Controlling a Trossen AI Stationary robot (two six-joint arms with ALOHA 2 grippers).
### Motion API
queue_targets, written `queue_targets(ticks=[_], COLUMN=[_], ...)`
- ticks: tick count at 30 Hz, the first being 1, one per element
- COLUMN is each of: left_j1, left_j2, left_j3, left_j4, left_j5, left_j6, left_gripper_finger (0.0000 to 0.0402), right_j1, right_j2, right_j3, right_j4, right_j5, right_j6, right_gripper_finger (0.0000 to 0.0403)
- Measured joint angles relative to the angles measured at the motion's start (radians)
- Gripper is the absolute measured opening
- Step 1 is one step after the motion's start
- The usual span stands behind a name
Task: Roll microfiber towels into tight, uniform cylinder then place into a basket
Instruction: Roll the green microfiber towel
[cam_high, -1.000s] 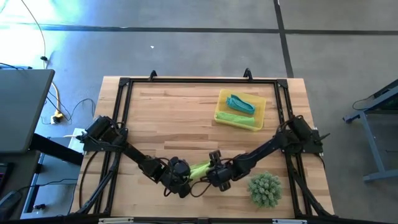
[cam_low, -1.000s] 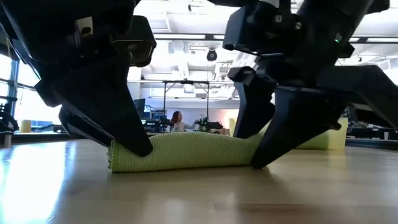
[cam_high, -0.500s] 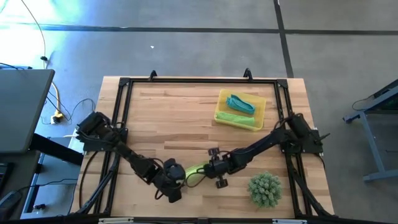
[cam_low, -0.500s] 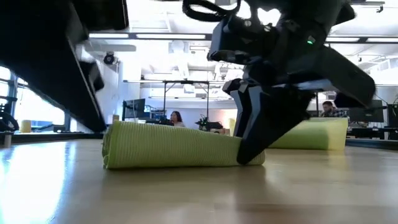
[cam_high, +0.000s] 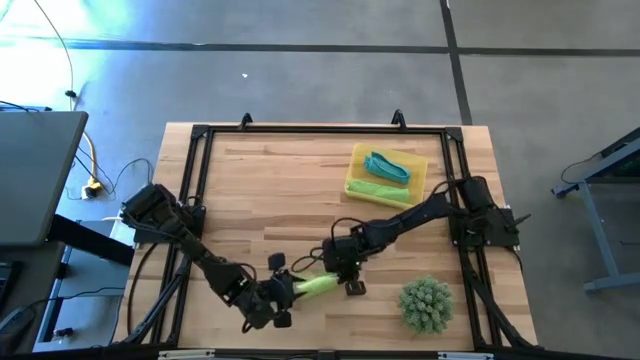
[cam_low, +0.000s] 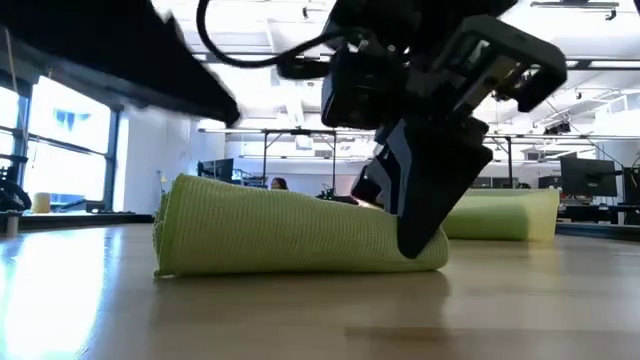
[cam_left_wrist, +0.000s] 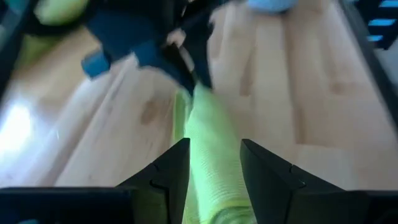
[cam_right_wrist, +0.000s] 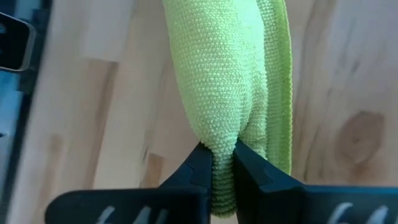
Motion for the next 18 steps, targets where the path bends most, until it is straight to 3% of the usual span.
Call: queue_targets(ticks=[5, 13, 18], left_j1=[0.023, 0.025, 0.026], left_j2=[0.065, 0.154, 0.192], left_j3=[0.000, 0.000, 0.003], left_j4=[0.044, 0.096, 0.114], left_j5=[0.064, 0.098, 0.143], left_j6=[-0.070, -0.152, -0.249], left_gripper_finger=[0.0130, 0.0108, 0.0083], right_j1=[-0.027, -0.031, -0.028], right_j2=[0.001, 0.001, -0.001], right_j3=[-0.001, -0.001, -0.001], right_j4=[0.009, 0.016, 0.016], right_j5=[-0.054, -0.058, -0.049], right_j6=[0.003, -0.010, -0.097], right_gripper_finger=[0.0016, 0.0017, 0.0045])
